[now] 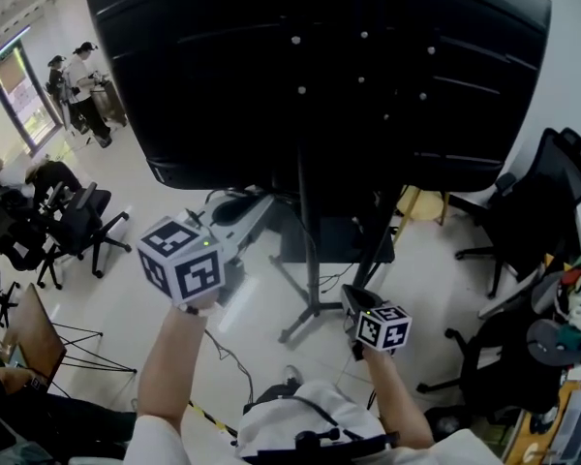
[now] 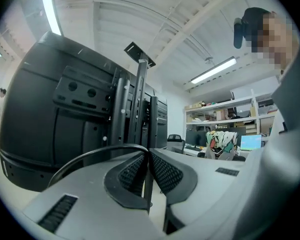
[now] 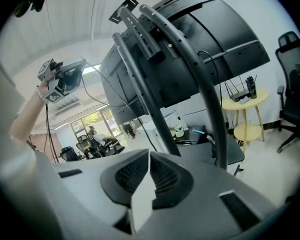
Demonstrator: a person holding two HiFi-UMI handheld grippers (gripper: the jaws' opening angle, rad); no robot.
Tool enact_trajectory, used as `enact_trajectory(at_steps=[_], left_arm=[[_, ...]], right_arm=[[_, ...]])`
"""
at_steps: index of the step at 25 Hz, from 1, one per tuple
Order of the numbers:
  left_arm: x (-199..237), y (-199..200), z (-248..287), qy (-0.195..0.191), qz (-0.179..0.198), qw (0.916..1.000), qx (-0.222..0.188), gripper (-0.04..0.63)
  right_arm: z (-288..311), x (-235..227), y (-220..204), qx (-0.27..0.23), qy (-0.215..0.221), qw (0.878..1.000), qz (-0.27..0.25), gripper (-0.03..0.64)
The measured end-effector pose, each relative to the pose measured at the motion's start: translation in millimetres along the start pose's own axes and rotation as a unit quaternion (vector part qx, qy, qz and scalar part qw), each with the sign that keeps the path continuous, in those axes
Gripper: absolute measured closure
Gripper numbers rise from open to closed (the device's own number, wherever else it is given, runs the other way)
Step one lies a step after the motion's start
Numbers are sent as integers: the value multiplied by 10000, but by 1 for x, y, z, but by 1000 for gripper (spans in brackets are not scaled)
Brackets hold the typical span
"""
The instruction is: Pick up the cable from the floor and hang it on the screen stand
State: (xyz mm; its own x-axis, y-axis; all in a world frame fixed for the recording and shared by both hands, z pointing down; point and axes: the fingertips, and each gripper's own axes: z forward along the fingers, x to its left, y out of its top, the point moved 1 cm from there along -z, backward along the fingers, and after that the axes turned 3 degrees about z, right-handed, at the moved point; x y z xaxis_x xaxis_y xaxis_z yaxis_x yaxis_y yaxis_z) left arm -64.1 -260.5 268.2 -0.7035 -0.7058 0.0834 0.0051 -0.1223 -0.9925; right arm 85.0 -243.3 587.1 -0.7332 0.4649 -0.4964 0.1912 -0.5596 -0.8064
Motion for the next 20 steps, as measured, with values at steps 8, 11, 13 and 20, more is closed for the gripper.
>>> enact_trajectory(at_steps=[8,11,13,20], left_arm=[[-13,58,-5,-407,294,9984,-278,581],[-20,85,-3,-493,422,9972,-378,581],[-26,99,-4,-539,530,9962,-428,581],[-41,140,-10,-709,731,9930,-597,581]], right_arm=[[15,-3,-16,231,-33,9996,-128,500],[25,-6,-33,527,-46,9983,-259,360],[28,-8,-42,634,-98,9974,-332,360],[40,-5,-49,617,-212,9958,-648,362]])
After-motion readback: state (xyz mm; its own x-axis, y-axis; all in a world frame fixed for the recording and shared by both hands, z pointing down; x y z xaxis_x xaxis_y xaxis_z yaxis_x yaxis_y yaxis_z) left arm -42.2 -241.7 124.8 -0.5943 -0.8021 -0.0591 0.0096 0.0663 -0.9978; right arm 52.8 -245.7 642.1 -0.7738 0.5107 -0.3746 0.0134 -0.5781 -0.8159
